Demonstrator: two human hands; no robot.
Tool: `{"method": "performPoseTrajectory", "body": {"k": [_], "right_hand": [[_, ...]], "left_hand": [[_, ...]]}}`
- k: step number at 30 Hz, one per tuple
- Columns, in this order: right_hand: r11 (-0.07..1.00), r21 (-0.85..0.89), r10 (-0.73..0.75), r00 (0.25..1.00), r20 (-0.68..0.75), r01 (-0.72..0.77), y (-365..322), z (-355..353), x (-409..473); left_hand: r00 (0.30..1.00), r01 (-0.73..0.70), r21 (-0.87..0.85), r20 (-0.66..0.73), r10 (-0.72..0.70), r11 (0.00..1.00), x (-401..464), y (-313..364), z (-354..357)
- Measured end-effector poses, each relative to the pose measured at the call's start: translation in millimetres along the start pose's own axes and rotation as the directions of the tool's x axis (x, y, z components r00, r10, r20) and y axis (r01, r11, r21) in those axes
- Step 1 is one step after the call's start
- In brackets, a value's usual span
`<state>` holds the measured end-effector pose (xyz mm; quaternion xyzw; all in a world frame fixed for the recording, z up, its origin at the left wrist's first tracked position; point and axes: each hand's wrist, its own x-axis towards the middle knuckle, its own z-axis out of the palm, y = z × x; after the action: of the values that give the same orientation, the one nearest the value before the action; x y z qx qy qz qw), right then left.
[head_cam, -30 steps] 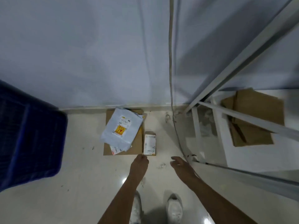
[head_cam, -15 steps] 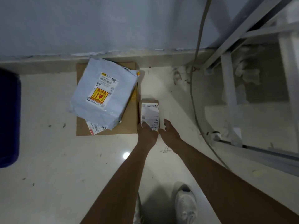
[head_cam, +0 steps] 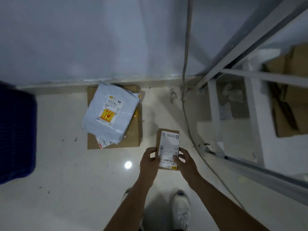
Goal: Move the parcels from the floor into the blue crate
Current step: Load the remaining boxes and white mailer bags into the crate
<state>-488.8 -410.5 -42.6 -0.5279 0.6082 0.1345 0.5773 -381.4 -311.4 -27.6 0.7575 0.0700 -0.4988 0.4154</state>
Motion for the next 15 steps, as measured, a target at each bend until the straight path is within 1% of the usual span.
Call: {"method": "performPoseTrajectory", "body": {"k": [2,5,8,11,13,15], "right_hand": [[0.996,0.087,-0.018,0.999,0.028,0.015,-35,-15,-35],[0.987,0.147,-0.085,0.994,0.076,0.073,-86,-32,-72],[0.980,0.127,-0.163,0.982,0.097,0.151,-153,-57,-126],[0.968,0.148,-0.226,0.958,0.178,0.201,-218,-79,-188],[0.960,0.161,-0.260,0.939,0.224,0.227,-254,-89,-234],[0.945,0.190,-0.310,0.915,0.259,0.266,-284,-96,-287]], "left_hand": [[0.998,-0.055,-0.043,0.022,0.056,0.998,-28,42,-13],[0.992,-0.116,-0.074,0.047,0.119,0.991,-63,99,-33],[0.988,-0.149,-0.118,0.025,0.153,0.982,-117,160,-60],[0.984,-0.171,-0.189,0.016,0.177,0.967,-183,216,-92],[0.986,-0.155,-0.253,0.021,0.166,0.955,-231,247,-116],[0.982,-0.169,-0.285,0.037,0.187,0.943,-283,275,-140]]}}
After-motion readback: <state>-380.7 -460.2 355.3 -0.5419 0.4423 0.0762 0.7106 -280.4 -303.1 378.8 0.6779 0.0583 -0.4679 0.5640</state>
